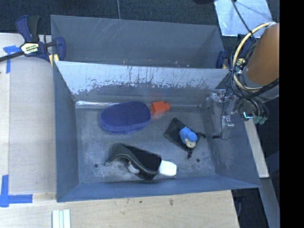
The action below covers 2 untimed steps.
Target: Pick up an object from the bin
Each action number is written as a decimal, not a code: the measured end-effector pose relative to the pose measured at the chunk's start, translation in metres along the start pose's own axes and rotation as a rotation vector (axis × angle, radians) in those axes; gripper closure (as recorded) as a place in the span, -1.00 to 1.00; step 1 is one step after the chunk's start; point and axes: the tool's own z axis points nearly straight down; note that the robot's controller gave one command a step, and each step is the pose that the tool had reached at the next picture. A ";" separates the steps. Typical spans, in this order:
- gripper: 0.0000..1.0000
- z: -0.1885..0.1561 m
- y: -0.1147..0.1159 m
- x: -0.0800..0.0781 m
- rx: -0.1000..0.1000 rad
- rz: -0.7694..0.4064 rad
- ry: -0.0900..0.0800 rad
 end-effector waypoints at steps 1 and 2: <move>-1.00 0.154 0.001 0.024 -0.001 -0.012 -0.001; 1.00 0.149 0.001 0.021 0.001 -0.016 -0.010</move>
Offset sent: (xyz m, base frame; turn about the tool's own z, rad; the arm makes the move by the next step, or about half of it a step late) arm -0.0231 0.0008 -0.1501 -0.0144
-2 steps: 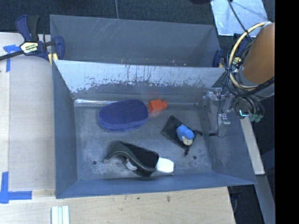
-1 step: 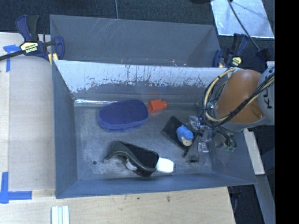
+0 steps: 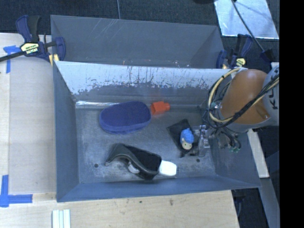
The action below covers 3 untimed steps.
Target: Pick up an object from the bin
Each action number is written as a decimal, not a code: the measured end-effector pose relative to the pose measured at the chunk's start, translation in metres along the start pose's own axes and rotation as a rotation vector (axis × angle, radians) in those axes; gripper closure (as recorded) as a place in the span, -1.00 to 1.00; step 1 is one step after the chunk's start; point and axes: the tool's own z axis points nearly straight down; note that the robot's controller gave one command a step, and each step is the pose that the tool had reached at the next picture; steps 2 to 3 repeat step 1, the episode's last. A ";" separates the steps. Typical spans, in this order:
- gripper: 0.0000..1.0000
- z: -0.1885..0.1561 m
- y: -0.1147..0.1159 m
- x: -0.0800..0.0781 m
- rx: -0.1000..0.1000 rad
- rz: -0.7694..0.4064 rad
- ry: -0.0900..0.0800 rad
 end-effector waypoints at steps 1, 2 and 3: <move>1.00 -0.132 -0.005 0.037 0.002 0.020 -0.004; 1.00 -0.132 -0.005 0.037 0.002 0.020 -0.004; 1.00 -0.132 -0.005 0.037 0.002 0.020 -0.004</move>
Offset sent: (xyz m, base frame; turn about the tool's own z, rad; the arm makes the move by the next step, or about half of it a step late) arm -0.0388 -0.0047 0.1267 0.0175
